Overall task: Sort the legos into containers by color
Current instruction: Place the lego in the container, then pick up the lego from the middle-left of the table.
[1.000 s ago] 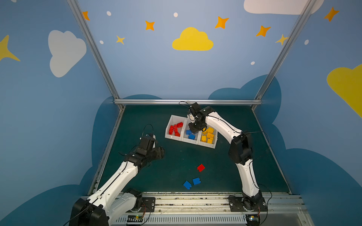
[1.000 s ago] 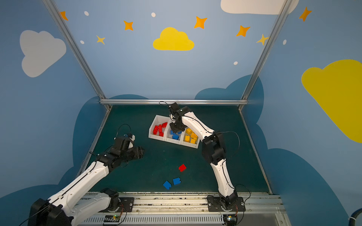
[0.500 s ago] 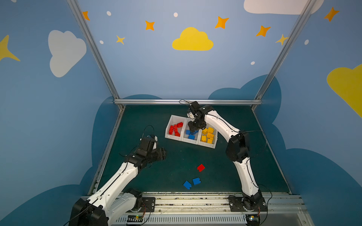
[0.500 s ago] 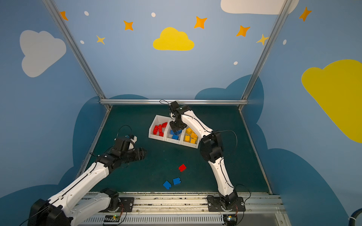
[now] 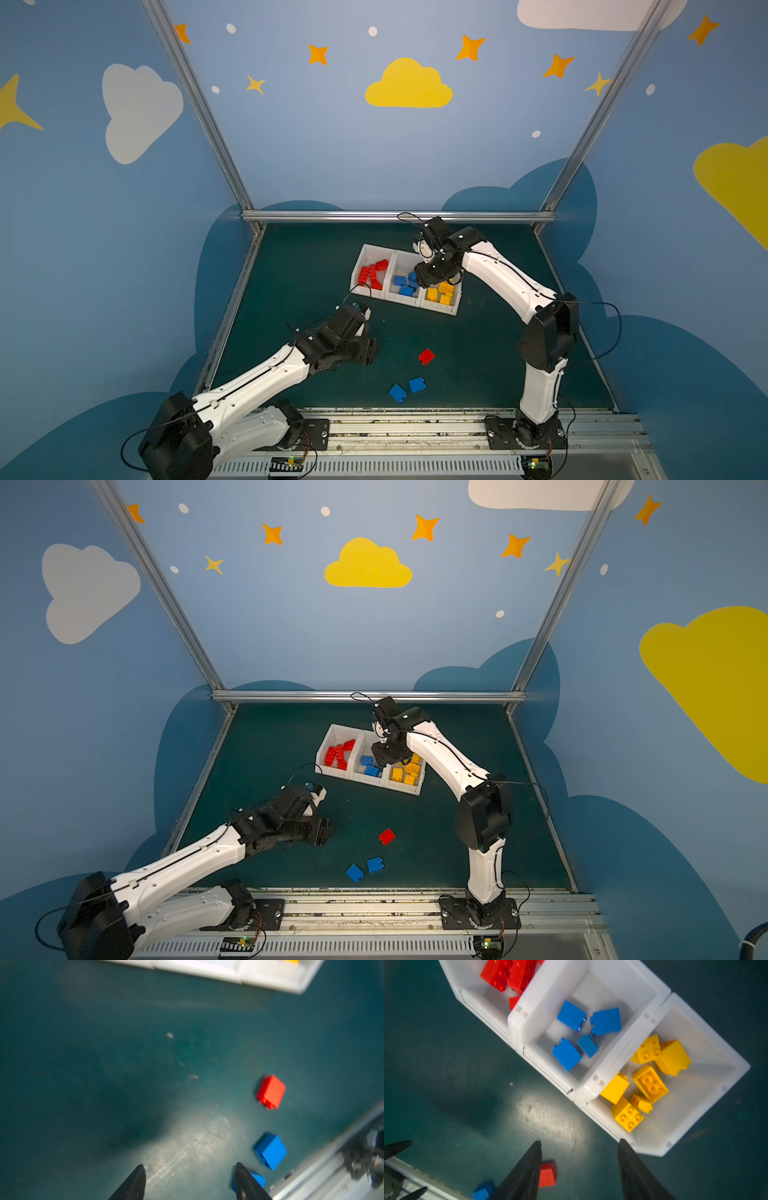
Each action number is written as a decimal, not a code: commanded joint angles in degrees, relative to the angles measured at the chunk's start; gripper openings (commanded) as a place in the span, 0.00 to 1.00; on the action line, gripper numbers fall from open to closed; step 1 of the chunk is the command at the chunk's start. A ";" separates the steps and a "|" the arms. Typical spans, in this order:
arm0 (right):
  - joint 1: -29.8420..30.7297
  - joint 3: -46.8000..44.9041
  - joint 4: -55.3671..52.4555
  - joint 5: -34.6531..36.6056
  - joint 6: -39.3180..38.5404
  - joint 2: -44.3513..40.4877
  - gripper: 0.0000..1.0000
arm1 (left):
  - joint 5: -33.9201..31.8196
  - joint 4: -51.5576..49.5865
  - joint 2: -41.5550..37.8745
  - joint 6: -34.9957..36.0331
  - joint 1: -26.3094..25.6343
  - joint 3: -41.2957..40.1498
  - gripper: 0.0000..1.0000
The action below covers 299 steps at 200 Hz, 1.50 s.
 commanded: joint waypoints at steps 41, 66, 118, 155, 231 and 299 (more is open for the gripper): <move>-0.49 -16.97 2.11 1.61 4.69 -13.94 0.60 | -3.32 -3.48 7.27 -2.07 -13.55 2.55 0.68; -0.67 -22.50 2.85 2.18 6.73 -18.18 0.60 | -4.15 -4.01 10.63 -2.80 -17.51 4.10 0.69; -1.28 -29.08 4.02 1.99 8.44 -22.73 0.60 | -4.76 -9.23 21.83 -2.91 -23.74 11.93 0.70; -1.62 -30.81 4.52 2.29 8.83 -24.24 0.60 | -2.13 -9.58 28.06 -2.22 -25.27 15.29 0.72; -2.86 -32.69 5.69 1.84 8.40 -24.83 0.59 | -1.75 -11.98 35.08 -2.07 -25.69 18.73 0.58; -3.70 -33.00 5.94 2.13 8.44 -24.51 0.58 | -3.10 -12.35 35.99 -1.89 -25.64 19.17 0.45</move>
